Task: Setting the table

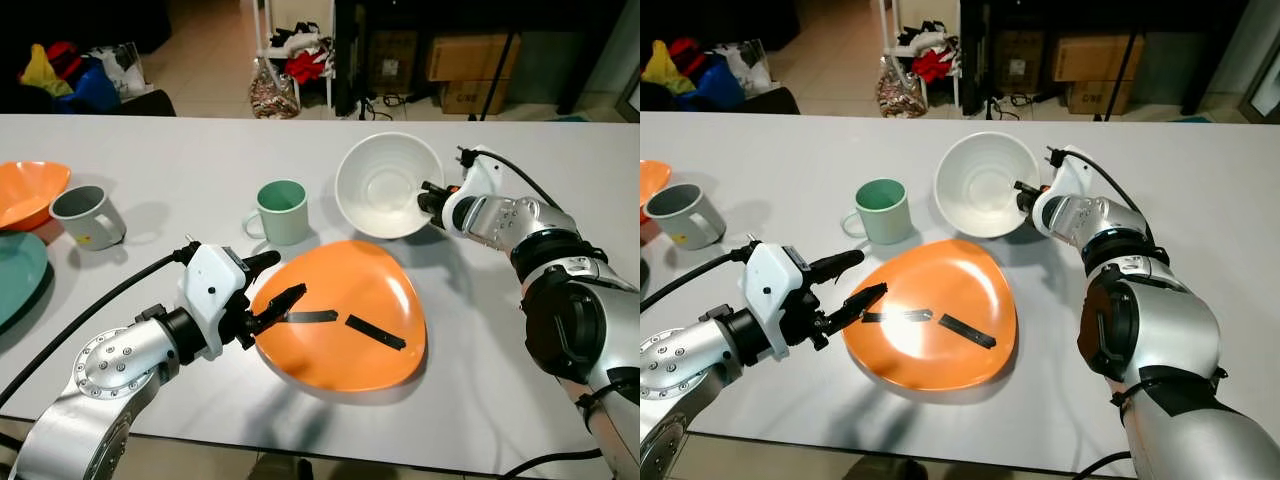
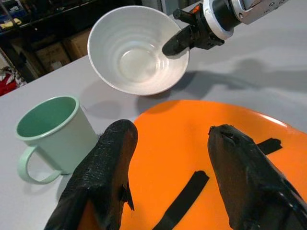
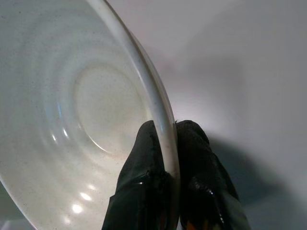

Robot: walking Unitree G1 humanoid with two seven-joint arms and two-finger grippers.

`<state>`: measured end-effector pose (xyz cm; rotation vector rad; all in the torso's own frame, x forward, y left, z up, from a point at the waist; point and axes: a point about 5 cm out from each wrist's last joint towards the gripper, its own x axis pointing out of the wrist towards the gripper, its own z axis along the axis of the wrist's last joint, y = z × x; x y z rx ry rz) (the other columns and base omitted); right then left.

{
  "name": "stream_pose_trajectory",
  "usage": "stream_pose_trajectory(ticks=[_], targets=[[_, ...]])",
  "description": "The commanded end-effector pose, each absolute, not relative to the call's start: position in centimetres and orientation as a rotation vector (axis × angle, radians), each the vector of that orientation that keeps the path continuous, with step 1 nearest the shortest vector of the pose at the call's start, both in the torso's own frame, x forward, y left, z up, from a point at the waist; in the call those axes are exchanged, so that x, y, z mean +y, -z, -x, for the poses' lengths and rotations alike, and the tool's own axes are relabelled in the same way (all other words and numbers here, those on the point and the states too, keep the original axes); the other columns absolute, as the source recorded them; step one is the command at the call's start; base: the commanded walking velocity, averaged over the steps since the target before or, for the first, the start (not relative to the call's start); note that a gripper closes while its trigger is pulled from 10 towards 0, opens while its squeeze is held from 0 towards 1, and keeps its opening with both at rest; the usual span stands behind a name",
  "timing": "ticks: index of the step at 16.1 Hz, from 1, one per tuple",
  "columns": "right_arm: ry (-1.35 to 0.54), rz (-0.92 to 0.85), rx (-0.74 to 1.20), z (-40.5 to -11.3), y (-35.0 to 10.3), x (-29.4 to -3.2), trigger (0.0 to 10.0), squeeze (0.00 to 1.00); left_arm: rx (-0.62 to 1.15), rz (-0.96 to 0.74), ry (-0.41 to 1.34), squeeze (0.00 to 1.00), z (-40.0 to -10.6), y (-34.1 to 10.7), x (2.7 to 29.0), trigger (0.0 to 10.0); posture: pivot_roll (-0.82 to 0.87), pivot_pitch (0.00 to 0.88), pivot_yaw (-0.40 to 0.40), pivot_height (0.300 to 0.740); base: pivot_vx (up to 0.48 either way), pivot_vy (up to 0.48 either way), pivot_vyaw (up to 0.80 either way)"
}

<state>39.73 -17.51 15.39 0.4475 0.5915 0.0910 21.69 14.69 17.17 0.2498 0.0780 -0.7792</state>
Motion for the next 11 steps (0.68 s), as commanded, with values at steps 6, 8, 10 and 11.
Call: stream_pose_trajectory(ticks=[6,8,10,11], targets=[[-0.214,-0.356,0.729,-38.9,-13.9,-15.0,10.0,0.0,0.102,-0.251,0.824,0.0,-21.3,-17.0,14.4,10.0,0.24,0.0,0.079,0.727,0.0,0.0,0.0],[-0.251,-0.354,0.759,-38.7,-13.8,-14.5,10.0,0.0,0.111,-0.253,0.838,0.0,-21.2,-16.9,14.3,10.0,0.24,0.0,0.081,0.727,0.0,0.0,0.0],[-0.247,-0.346,0.76,-38.7,-13.7,-14.5,10.0,0.0,0.109,-0.256,0.836,0.0,-21.3,-16.9,14.3,10.0,0.24,0.0,0.08,0.727,0.0,0.0,0.0],[-0.241,-0.345,0.756,-38.7,-13.7,-14.6,10.0,0.0,0.107,-0.258,0.833,0.0,-21.4,-16.9,14.3,10.0,0.25,0.0,0.079,0.727,0.0,0.0,0.0]])
